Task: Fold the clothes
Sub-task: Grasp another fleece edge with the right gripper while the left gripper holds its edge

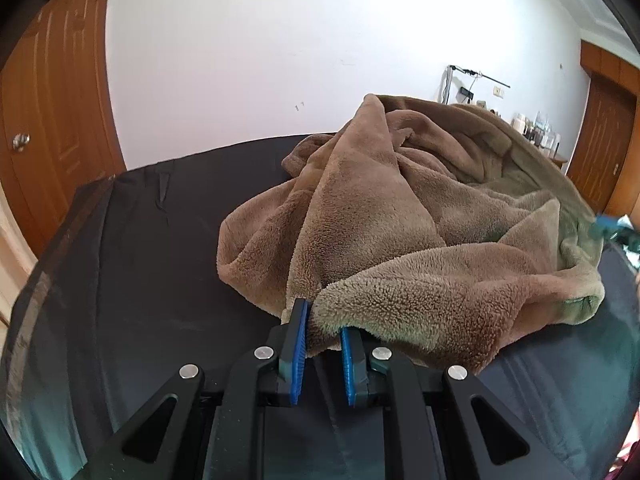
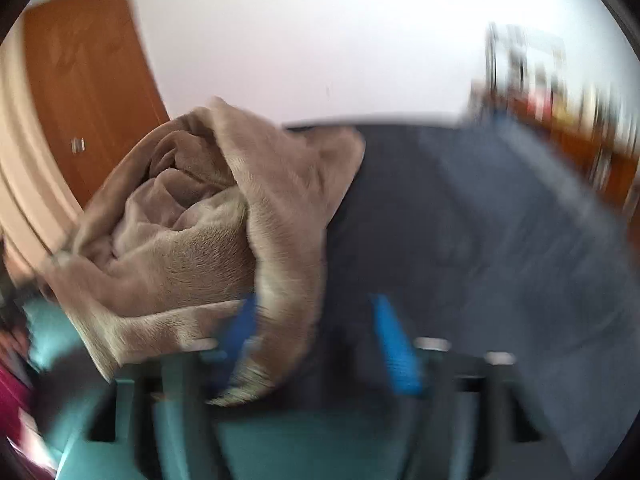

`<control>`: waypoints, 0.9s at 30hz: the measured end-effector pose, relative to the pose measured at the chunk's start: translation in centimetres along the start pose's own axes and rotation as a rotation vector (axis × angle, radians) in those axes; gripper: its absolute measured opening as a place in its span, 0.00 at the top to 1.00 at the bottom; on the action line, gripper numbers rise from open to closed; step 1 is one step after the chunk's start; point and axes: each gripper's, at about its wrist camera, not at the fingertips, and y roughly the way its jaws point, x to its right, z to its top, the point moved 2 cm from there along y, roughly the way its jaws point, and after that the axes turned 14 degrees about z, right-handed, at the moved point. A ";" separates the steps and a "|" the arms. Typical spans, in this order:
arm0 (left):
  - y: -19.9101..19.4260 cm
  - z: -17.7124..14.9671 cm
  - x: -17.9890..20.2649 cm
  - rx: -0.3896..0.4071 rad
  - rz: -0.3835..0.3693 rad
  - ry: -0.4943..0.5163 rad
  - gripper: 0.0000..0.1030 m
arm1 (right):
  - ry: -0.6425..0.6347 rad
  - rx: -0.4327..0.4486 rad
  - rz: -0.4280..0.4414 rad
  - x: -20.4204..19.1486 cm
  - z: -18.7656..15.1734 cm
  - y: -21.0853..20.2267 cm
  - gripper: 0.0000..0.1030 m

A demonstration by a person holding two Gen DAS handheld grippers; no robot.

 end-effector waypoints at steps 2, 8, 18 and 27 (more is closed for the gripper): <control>0.5 0.3 0.3 -0.003 0.006 0.002 0.84 | -0.161 0.006 -0.034 -1.0 0.9 -1.2 0.19; 3.4 0.9 -0.2 -0.027 0.009 -0.007 0.84 | -0.840 -0.150 -0.211 -6.6 -1.1 -1.3 0.19; 2.5 0.5 0.3 -0.036 0.028 -0.003 0.84 | -1.352 -0.331 -0.335 -8.5 -6.4 4.5 0.19; 2.6 0.4 0.4 -0.032 0.032 0.038 0.84 | -1.391 -0.468 -0.245 -8.6 -5.9 8.1 0.25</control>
